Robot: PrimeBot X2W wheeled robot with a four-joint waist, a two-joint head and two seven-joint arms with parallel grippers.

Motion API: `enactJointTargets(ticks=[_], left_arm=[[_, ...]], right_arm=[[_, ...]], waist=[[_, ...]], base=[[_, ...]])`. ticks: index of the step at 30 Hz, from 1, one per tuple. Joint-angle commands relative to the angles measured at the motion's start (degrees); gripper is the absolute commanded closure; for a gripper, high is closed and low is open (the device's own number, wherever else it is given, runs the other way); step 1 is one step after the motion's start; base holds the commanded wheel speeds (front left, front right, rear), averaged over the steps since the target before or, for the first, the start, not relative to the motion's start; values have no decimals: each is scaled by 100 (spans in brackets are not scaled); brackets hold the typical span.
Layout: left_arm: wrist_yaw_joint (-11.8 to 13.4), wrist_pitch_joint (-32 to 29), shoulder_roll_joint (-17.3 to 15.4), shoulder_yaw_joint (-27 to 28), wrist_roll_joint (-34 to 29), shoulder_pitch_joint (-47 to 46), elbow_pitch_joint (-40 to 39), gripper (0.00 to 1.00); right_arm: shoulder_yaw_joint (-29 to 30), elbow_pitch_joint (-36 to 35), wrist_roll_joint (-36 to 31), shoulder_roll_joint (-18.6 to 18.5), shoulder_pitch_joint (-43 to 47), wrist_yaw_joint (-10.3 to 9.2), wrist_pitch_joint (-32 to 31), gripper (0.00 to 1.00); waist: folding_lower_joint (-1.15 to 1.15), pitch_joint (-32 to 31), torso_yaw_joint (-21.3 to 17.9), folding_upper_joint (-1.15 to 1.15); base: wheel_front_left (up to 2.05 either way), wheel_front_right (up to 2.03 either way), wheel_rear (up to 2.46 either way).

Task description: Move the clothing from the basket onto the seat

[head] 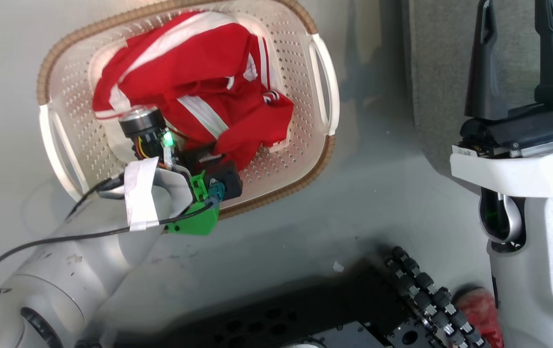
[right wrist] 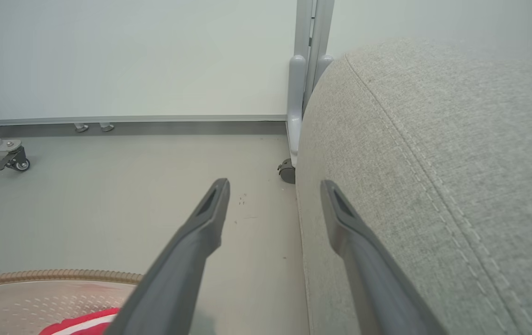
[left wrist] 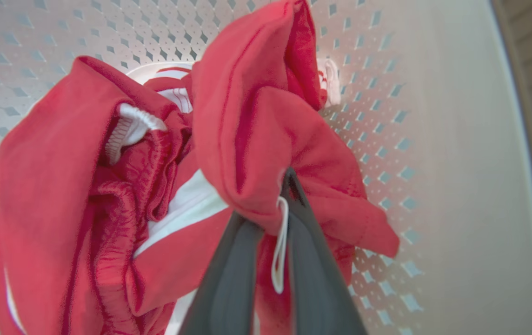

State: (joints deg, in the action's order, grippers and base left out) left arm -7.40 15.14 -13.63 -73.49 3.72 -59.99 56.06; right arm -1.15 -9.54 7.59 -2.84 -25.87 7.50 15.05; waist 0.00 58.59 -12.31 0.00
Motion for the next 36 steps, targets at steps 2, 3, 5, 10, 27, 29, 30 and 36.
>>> enactJointTargets(ticks=[2,3,5,10,27,29,30,36], left_arm=[[-14,1,-15,11,331,115,-182,100],[-14,1,-23,9,451,153,-256,100],[-14,1,-58,4,705,239,-425,100],[-14,1,-141,6,1087,540,-854,100],[71,2,-225,1004,1872,2319,-1952,100],[110,2,-208,1222,1928,2562,-2081,100],[154,2,-205,1364,1925,2694,-2162,100],[308,2,-237,2086,1906,3270,-2762,100]], right_arm=[[-26,73,39,-11,90,-2,19,0],[-41,101,19,-11,117,-2,18,0],[-72,161,-19,-13,163,-2,18,0],[-105,341,-85,-14,387,-2,19,0],[-344,1047,-101,-14,1815,-2,18,0],[-412,1105,-91,-15,2019,-2,18,0],[-440,1139,-79,-14,2118,-2,18,0],[-629,1238,-72,-15,2501,-2,18,0]], waist=[[0,-573,164,0],[0,-698,196,0],[0,-958,260,0],[0,-1783,391,0],[0,-4686,724,0],[0,-4953,750,0],[0,-5108,765,0],[0,-5652,806,0]], base=[[0,0,0],[0,0,0],[0,0,0],[0,0,0],[0,0,0],[0,0,0],[0,0,0],[0,0,0]])
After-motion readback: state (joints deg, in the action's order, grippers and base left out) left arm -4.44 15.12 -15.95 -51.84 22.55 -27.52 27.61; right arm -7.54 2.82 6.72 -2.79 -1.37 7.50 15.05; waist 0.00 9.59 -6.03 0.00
